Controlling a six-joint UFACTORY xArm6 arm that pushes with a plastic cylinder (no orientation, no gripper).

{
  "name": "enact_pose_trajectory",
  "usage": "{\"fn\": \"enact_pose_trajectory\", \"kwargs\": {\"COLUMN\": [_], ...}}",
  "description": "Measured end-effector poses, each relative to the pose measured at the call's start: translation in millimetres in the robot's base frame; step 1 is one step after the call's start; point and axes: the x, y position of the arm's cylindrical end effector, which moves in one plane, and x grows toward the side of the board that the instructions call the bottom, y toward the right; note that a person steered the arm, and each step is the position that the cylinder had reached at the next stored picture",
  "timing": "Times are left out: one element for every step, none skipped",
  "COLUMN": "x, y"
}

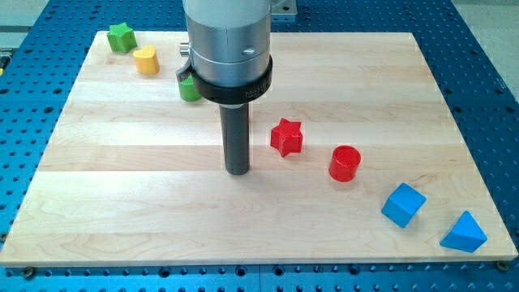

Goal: Move the green circle and red star to the red circle

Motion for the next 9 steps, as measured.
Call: {"fn": "enact_pose_trajectory", "kwargs": {"x": [-5, -5, 14, 41, 57, 88, 121, 121, 121], "y": [11, 15, 10, 18, 26, 32, 67, 85, 114]}}
